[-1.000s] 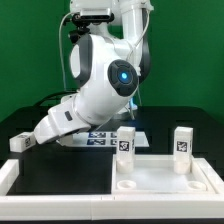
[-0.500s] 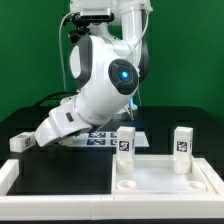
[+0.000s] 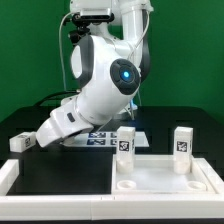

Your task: Assemble square table

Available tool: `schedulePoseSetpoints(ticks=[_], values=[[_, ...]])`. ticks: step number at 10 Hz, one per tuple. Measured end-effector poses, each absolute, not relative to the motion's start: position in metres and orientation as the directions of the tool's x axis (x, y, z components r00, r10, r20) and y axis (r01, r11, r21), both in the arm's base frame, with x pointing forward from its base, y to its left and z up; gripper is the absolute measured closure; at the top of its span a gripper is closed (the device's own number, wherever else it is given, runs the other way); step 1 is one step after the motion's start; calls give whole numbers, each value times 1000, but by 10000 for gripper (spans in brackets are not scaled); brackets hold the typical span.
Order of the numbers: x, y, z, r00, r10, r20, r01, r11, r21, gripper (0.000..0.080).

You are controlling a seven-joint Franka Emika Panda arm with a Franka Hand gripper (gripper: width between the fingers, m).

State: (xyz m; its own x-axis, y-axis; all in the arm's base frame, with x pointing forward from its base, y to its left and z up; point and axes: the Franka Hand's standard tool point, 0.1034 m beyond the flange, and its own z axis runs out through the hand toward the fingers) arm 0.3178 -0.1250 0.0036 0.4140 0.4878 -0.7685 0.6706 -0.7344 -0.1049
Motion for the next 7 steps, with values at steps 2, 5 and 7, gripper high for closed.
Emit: schedulePoseSetpoints(ticks=[2,5,7], values=[[318,-125,4,413,489,-768,671,-734,-106,511],[324,-118,23,399,493,-773,669,-733,-123,509],[336,-104,74,450,473,-758,608,-784,-128,509]])
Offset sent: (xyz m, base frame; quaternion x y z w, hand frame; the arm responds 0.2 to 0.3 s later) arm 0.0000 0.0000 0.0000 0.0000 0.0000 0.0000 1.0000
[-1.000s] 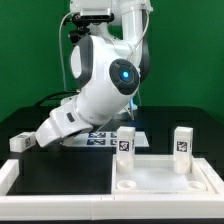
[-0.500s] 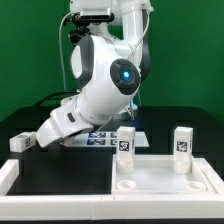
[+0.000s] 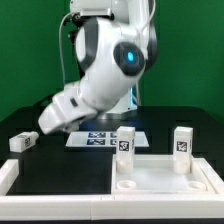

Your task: Assemble square table

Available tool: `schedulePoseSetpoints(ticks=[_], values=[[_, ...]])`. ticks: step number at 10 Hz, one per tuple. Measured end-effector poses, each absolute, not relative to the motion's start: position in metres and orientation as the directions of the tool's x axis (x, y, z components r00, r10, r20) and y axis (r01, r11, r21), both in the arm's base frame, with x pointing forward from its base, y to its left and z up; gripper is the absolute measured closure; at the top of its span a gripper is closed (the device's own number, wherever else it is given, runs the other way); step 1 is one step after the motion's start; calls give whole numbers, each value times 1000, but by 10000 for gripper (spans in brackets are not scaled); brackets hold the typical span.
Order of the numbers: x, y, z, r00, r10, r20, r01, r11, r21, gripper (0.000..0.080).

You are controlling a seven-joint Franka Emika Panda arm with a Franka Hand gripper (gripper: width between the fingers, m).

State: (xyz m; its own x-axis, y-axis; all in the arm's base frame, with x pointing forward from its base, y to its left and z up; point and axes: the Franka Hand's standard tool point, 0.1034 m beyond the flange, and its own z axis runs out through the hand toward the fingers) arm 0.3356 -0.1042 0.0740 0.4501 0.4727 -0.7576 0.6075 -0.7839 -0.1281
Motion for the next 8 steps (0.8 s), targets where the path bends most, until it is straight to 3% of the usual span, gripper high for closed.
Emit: schedulePoseSetpoints(ticks=[2,5,7,8], values=[[365,-101,114,511,433,-743,559,-824,-97,509],[370,-102,107,603,510,-613,588,-804,-90,508],[385,-81,103,682,553,-479,603,-795,-61,508],[404,-64,127,720,561,-409,599,-800,-41,508]])
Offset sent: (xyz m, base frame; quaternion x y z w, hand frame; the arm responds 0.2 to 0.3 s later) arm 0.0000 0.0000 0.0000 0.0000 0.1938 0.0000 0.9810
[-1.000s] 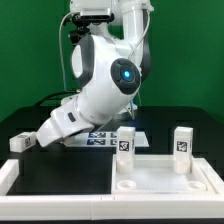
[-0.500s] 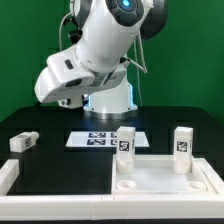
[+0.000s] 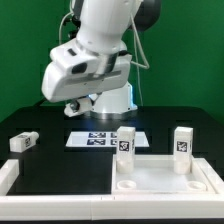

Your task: Assemble square table

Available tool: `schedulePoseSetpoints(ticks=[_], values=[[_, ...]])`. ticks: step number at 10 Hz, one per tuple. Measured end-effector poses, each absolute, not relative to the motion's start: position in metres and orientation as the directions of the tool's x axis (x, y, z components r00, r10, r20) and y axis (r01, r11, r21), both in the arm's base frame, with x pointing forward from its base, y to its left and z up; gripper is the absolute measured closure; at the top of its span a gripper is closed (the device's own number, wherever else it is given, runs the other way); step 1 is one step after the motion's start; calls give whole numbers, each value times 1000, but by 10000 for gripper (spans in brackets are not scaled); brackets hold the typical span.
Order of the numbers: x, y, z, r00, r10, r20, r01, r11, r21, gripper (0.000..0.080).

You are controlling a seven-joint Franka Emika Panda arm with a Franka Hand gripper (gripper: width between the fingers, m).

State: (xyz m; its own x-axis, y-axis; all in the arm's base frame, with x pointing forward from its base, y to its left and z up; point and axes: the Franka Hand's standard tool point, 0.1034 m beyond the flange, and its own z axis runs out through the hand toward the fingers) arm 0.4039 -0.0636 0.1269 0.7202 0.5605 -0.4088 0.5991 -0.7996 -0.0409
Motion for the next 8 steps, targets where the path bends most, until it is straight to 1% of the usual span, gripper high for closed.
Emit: schedulePoseSetpoints(ticks=[1,2,3,4,7,8], values=[[428,-46,155,772,545,-327,570,-821,-25,508],[459,-37,184,810,530,-249,547,-837,-3,508],[480,-41,202,831,515,-209,528,-849,9,508],[486,-44,199,837,528,-147,537,-843,27,508],[488,-47,198,831,552,72,551,-834,37,508],[488,-47,196,823,556,111,556,-830,38,508]])
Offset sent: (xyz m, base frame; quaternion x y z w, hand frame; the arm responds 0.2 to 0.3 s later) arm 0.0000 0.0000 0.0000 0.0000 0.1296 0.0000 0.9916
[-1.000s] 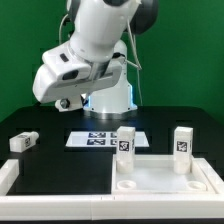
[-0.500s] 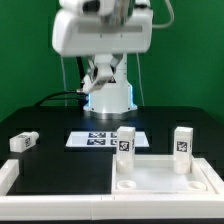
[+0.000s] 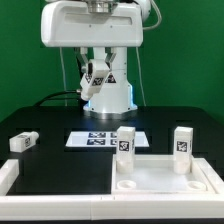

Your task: Assemble square table

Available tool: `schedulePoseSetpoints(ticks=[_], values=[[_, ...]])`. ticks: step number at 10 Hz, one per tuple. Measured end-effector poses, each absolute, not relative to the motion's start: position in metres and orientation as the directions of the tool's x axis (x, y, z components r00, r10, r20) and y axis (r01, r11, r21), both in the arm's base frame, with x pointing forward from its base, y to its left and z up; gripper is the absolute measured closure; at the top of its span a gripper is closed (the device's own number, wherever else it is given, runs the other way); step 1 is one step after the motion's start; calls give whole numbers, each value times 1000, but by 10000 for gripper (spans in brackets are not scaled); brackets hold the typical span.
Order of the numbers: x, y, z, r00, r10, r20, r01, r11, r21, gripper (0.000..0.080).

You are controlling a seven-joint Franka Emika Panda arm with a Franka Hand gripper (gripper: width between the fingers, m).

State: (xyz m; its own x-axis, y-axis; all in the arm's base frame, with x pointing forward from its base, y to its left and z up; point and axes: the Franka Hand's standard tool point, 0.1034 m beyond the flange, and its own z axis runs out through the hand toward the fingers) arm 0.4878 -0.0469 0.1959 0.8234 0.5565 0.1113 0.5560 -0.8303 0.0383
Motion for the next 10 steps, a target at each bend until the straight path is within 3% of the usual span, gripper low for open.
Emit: schedulePoseSetpoints(ticks=[1,2,4,5,6,7,10], values=[[493,-44,196,816,549,181,552,-833,36,508],[512,-6,200,850,461,254,482,-876,-24,508],[551,42,197,854,341,393,403,-911,-84,508],[575,62,191,847,280,452,347,-935,-71,508],[587,70,186,817,271,509,314,-949,0,508],[576,59,182,803,292,519,304,-951,65,508],[578,64,193,796,290,532,299,-952,72,508]])
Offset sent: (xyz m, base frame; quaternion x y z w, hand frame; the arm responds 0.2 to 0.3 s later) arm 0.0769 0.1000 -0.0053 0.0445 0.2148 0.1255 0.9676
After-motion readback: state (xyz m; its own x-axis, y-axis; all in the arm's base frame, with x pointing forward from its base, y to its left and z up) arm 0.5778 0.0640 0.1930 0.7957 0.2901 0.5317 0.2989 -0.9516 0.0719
